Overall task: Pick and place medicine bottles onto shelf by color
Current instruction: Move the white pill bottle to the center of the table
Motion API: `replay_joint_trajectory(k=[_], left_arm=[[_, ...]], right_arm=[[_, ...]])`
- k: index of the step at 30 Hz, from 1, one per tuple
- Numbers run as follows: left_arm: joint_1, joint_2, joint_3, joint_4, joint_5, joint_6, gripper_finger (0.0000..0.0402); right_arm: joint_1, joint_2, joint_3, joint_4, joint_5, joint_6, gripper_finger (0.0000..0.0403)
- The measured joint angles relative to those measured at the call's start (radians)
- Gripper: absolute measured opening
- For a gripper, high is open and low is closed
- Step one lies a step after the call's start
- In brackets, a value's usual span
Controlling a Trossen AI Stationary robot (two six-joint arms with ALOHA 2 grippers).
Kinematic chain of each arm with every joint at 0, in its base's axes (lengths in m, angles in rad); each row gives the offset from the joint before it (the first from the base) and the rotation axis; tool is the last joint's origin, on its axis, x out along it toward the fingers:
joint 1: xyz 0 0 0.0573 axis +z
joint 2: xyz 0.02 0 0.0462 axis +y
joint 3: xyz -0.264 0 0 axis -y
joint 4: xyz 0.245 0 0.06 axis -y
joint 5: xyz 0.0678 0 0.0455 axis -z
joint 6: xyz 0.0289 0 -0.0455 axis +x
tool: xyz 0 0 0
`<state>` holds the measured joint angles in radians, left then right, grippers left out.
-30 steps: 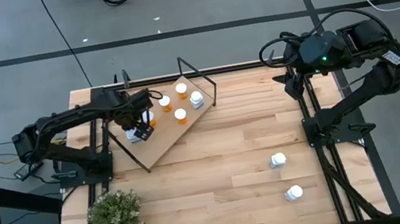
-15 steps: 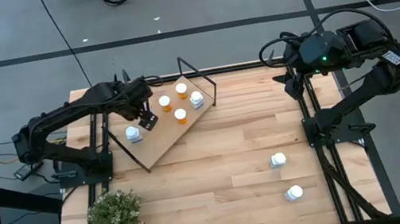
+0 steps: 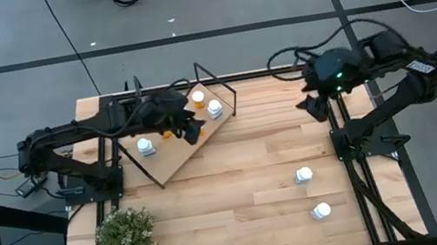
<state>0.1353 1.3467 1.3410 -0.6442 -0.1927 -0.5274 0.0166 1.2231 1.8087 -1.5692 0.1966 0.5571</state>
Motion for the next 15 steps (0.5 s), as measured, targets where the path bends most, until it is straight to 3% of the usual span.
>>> replay_joint_trajectory(k=[8,15], left_arm=[[-0.063,0.073,0.0,0.118,-0.061,-0.043,0.0222],[-0.088,0.124,-0.001,0.23,-0.094,-0.145,0.0217]], right_arm=[[0.059,-0.034,-0.356,0.033,-0.102,0.112,0.0282],[0.168,-0.075,-0.603,0.139,-0.277,0.204,0.0282]])
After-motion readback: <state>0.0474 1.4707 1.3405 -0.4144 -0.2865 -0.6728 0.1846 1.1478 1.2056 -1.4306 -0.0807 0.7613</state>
